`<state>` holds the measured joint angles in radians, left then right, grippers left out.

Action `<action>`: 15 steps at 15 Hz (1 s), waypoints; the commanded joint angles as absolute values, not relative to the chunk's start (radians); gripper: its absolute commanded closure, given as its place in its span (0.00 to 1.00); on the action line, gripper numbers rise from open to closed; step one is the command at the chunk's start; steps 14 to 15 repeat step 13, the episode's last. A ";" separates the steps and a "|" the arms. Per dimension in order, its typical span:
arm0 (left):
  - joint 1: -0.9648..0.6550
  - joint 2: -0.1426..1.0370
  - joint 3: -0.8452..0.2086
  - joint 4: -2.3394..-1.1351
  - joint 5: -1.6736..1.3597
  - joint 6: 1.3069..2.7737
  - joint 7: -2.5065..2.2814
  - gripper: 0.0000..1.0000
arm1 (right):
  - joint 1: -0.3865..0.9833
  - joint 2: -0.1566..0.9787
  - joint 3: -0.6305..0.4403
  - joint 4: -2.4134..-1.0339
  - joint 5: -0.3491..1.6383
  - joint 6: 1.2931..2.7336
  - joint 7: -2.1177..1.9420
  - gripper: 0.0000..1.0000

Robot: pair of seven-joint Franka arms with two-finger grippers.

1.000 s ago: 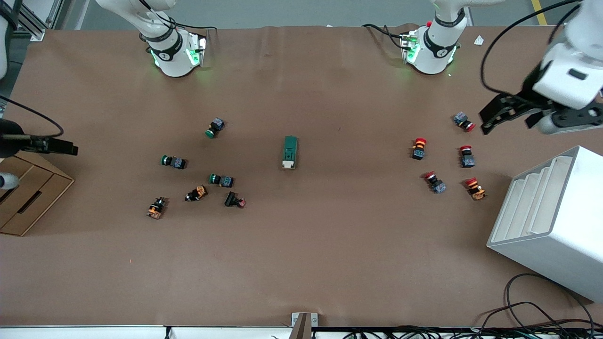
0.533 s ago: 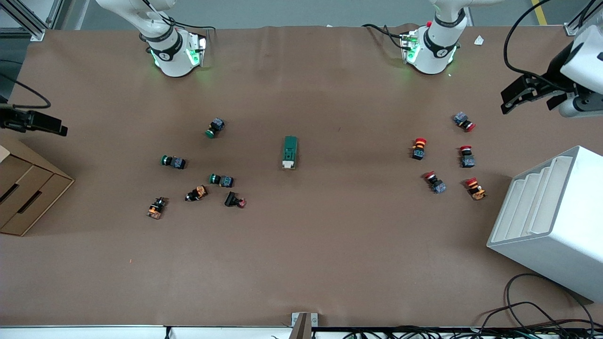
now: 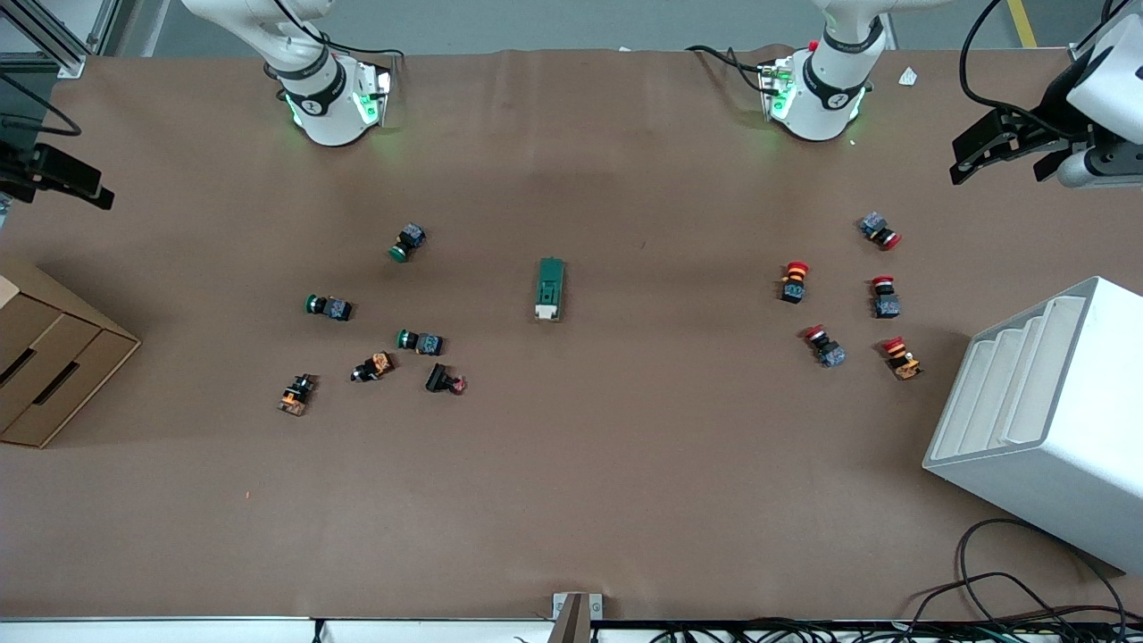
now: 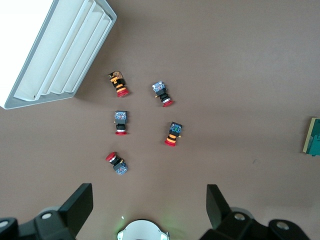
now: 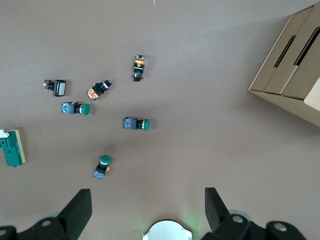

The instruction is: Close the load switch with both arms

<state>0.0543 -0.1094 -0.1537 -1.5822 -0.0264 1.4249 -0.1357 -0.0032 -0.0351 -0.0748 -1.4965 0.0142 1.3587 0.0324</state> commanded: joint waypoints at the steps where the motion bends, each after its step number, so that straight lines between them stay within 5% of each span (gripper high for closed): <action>1: 0.057 -0.137 -0.140 -1.614 -0.045 1.460 -0.107 0.00 | -0.002 -0.081 -0.067 -1.566 -0.009 1.385 0.026 0.00; 15: 0.061 -0.124 -0.137 -1.574 -0.029 1.463 -0.072 0.00 | 0.008 -0.077 -0.072 -1.555 -0.012 1.401 0.018 0.00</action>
